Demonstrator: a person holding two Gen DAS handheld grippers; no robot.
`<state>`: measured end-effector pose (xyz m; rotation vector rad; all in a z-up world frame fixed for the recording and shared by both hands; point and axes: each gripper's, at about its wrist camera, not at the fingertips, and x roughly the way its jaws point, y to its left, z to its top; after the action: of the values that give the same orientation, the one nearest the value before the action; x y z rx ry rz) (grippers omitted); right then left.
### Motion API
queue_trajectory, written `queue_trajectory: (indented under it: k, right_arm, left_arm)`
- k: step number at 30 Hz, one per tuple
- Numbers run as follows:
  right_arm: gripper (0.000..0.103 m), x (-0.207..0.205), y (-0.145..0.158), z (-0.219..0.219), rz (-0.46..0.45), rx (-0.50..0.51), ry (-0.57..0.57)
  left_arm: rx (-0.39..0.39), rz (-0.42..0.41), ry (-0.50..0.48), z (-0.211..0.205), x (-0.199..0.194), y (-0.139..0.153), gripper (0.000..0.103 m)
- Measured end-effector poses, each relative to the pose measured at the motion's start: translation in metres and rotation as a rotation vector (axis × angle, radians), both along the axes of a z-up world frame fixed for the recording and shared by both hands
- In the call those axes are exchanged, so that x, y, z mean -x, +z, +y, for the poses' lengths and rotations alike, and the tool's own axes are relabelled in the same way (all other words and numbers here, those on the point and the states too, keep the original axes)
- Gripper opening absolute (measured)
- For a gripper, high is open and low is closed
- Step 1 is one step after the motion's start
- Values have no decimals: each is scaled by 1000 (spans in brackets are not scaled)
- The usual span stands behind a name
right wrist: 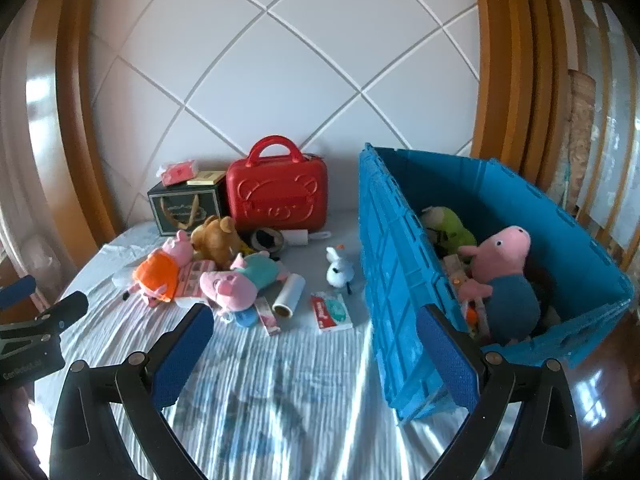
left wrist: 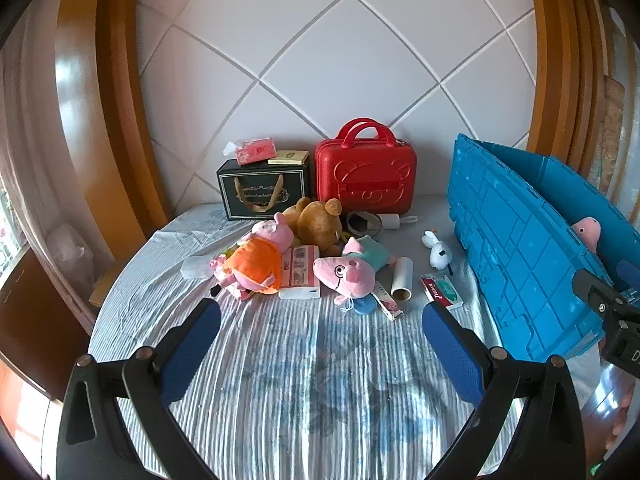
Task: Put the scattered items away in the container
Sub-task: 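Move both grippers toward the plush pigs on the table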
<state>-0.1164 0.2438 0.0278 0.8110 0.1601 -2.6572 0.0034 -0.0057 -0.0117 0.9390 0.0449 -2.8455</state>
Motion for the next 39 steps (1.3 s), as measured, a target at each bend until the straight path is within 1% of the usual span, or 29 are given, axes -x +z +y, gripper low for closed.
queue_trajectory:
  k: [6,9,12,15,17,19,22,25,27,31,34,36,39]
  right_arm:
    - [103,7,-4,5,-12,-1,26]
    - [103,12,-9,9,-15,14,40]
    - [103,18,-14,12,-19,36,69]
    - [103,25,-22,7,-25,46,86]
    - [103,30,-28,0,-41,53,99]
    - [103,32,-34,-12,-54,53,129]
    - [103,34,-41,-34,-46,44,161]
    - [103,40,-46,-57,-29,56,162]
    - [103,48,-54,-78,-40,48,160]
    - [103,67,-80,-122,-150,45,176]
    - [103,78,-105,-156,-225,-1,142]
    - [103,85,-119,-176,-272,-23,138]
    - [103,100,-129,-196,-302,-39,121]
  left_arm:
    - [0,-5,33,5,-1,-4,102]
    - [-27,0,55,2,-2,-7,102]
    - [-45,-7,102,-9,-2,-16,102]
    - [-37,-37,164,-25,0,-28,102]
    - [-52,-60,195,-41,3,-37,102]
    - [-69,-74,220,-60,5,-45,102]
    - [-80,-81,233,-93,12,-60,102]
    - [-69,-97,234,-123,26,-74,102]
    - [-68,-118,227,-145,38,-86,102]
    - [-82,-164,210,-186,64,-113,102]
    - [-89,-195,165,-206,86,-130,102]
    - [-91,-211,143,-213,105,-135,102]
    - [-91,-225,107,-217,139,-135,102]
